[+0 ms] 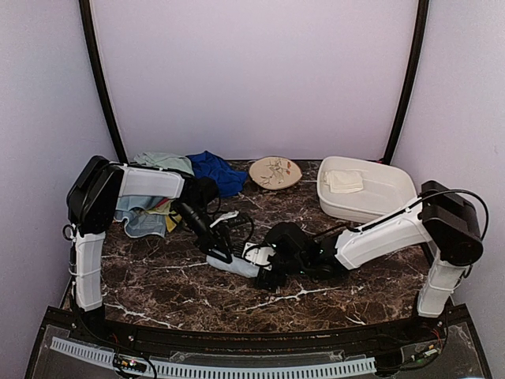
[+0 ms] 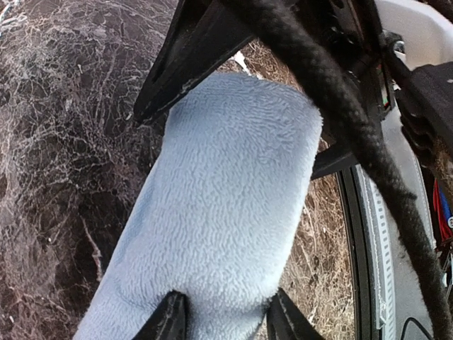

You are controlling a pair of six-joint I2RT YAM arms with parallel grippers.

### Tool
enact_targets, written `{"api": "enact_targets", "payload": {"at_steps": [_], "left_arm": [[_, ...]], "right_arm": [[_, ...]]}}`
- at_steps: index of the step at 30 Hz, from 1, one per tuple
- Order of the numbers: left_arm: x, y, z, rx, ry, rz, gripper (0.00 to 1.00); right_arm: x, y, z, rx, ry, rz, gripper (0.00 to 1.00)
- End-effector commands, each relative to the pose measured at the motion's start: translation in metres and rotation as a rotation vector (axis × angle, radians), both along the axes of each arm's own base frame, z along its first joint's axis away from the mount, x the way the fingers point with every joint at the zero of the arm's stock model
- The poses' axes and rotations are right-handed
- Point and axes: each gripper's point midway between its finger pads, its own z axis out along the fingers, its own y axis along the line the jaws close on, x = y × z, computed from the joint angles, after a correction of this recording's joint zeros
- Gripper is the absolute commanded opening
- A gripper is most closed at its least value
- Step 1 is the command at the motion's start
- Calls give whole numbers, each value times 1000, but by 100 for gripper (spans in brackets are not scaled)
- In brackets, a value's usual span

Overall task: Roll the towels
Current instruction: Pick up the towel from the center of the board.

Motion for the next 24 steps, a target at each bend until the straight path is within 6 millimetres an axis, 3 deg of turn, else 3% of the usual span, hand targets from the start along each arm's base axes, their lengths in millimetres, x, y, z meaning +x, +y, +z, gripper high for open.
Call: {"api": "enact_targets", "payload": {"at_steps": [1, 5, 11, 15, 19, 24], "left_arm": [[-18, 22, -34, 156, 101, 15, 41], [-18, 22, -36, 158, 108, 20, 42], [-16, 19, -33, 139, 129, 28, 42], [-16, 21, -31, 137, 144, 33, 43], [-5, 31, -22, 135, 157, 68, 46], [40, 59, 7, 119, 67, 197, 48]], "right_arm": [[5, 24, 19, 56, -30, 24, 91], [5, 31, 10, -18, -46, 52, 90], [1, 25, -15, -110, -32, 60, 89], [2, 20, -33, -165, -10, 45, 83], [4, 18, -40, -200, 5, 26, 59], [17, 13, -22, -176, 6, -23, 13]]}}
